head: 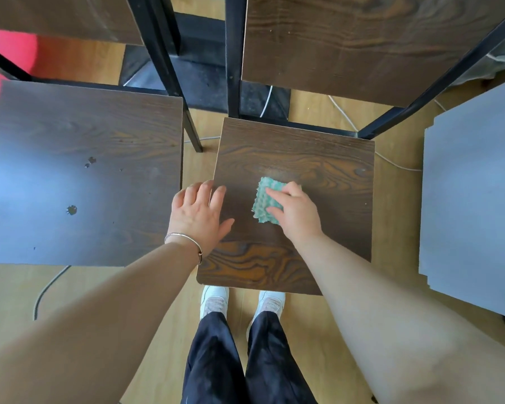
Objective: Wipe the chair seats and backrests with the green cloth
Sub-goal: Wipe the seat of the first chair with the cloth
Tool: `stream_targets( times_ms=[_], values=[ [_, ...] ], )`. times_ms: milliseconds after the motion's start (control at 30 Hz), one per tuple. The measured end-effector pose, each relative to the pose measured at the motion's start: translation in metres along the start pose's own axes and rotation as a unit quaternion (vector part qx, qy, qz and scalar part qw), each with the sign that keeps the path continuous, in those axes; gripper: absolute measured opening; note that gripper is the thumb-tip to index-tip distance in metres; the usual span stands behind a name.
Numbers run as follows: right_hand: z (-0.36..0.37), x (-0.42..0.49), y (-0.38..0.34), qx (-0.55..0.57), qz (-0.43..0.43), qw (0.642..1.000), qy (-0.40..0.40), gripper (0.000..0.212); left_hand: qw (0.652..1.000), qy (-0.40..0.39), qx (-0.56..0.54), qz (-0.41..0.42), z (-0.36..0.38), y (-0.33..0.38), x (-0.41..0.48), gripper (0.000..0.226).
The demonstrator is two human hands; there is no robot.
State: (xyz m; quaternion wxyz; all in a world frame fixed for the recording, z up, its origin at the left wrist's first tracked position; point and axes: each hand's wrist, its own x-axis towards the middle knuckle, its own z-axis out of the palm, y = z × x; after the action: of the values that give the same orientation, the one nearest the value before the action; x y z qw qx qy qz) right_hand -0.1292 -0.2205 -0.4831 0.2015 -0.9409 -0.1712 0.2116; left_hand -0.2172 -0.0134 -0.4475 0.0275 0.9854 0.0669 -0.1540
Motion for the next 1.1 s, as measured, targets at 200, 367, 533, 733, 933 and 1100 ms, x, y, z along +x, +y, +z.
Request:
stream_targets(
  times_ms=[200, 367, 533, 733, 933, 1100],
  values=[
    [-0.006, 0.035, -0.024, 0.05, 0.008, 0.998, 0.043, 0.025, 1.0, -0.003, -0.009, -0.023, 0.001, -0.014, 0.008, 0.07],
    [-0.018, 0.102, -0.073, 0.082, 0.0, 0.993, 0.083, 0.026, 0.999, 0.008, -0.025, -0.045, -0.004, -0.038, 0.026, 0.069],
    [-0.016, 0.154, -0.091, 0.013, -0.001, 1.0, 0.026, 0.036, 0.997, 0.019, -0.03, -0.061, -0.007, -0.06, 0.04, 0.07],
    [-0.011, 0.151, -0.08, 0.016, -0.031, 0.999, 0.019, 0.043, 0.997, 0.028, -0.042, -0.057, 0.0, -0.074, 0.038, 0.069],
    [0.001, 0.118, -0.08, 0.047, -0.041, 0.998, 0.015, 0.034, 0.998, 0.015, -0.044, -0.053, 0.005, -0.078, 0.023, 0.069],
    [0.024, 0.054, -0.076, 0.043, -0.105, 0.994, -0.011, 0.031, 0.998, -0.007, -0.033, -0.046, 0.006, -0.073, 0.003, 0.067]
  ],
)
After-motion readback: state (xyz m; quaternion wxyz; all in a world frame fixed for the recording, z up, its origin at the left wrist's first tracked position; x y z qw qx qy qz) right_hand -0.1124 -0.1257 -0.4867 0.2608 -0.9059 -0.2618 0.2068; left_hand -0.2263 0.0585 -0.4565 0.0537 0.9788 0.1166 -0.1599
